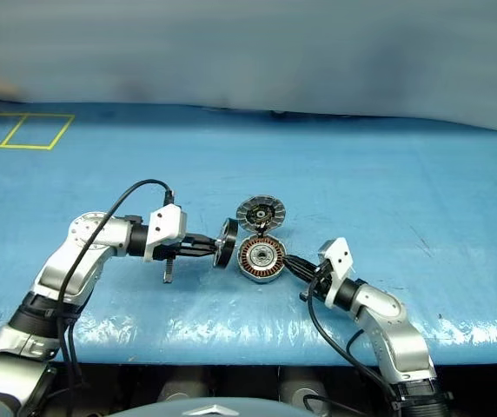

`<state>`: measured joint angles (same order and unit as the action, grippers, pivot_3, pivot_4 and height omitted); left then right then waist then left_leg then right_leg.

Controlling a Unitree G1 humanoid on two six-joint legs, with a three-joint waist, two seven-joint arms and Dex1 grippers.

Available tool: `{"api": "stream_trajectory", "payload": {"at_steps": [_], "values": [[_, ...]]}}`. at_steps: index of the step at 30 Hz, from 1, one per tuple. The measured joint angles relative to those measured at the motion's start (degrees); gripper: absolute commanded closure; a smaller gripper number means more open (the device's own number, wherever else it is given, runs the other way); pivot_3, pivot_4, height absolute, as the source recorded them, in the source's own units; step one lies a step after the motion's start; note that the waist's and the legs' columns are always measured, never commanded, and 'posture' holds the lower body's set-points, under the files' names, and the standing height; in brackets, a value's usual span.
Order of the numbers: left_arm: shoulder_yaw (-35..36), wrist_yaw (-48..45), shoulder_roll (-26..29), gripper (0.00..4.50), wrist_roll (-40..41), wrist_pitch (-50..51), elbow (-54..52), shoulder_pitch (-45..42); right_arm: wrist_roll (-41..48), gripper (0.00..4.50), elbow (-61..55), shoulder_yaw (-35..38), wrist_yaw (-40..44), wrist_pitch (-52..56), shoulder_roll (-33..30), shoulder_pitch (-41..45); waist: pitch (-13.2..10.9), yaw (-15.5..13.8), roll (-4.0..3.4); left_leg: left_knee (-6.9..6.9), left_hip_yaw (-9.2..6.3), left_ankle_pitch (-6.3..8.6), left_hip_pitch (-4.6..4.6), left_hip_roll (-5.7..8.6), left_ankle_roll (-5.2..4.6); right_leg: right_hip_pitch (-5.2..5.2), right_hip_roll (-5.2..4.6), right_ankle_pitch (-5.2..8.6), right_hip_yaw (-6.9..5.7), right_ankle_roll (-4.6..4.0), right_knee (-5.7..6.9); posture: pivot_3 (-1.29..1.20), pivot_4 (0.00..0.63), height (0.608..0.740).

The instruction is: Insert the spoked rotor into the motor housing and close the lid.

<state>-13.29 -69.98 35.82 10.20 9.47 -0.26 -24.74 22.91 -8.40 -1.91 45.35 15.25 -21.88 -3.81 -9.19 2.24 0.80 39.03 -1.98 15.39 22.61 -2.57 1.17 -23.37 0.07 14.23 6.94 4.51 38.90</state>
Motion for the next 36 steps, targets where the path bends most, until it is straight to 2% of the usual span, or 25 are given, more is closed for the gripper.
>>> {"api": "stream_trajectory", "payload": {"at_steps": [10,22,34,36], "values": [[-6.66,-0.29,-6.49,4.47,-5.58,-2.54,10.56,-9.07,0.14,4.50,0.22,0.26,-0.11,-2.45,0.10,-1.82,0.00,0.19,-0.01,-0.03,-0.01,0.00,0.02,0.01,0.00,-0.02,0.03,-0.04,0.03,-0.11,-0.03,0.00,0.150,0.740],[-10.40,-2.07,-7.08,4.47,-9.25,-4.44,14.17,-11.54,-0.33,4.50,0.24,0.23,-1.33,-3.54,0.54,-2.19,0.00,0.16,0.00,-0.03,-0.01,0.00,0.03,0.01,0.00,-0.02,0.03,0.02,0.04,0.00,-0.04,0.00,0.150,0.740],[-10.53,-1.28,-8.07,4.47,-12.02,-7.03,16.64,-12.89,-1.28,4.50,0.70,0.21,-1.84,-4.53,0.69,-2.08,0.00,0.12,0.00,-0.03,-0.01,0.00,0.03,0.01,0.00,-0.02,0.03,0.06,0.04,0.06,-0.04,0.00,0.150,0.740],[-10.54,-1.27,-8.25,3.91,-12.45,-7.83,17.37,-13.13,-1.82,4.50,1.25,0.14,-2.06,-4.61,0.73,-2.09,0.00,0.11,-0.01,-0.03,-0.01,0.00,0.03,0.01,0.00,-0.02,0.03,0.06,0.04,0.06,-0.05,0.00,0.150,0.740]]}}
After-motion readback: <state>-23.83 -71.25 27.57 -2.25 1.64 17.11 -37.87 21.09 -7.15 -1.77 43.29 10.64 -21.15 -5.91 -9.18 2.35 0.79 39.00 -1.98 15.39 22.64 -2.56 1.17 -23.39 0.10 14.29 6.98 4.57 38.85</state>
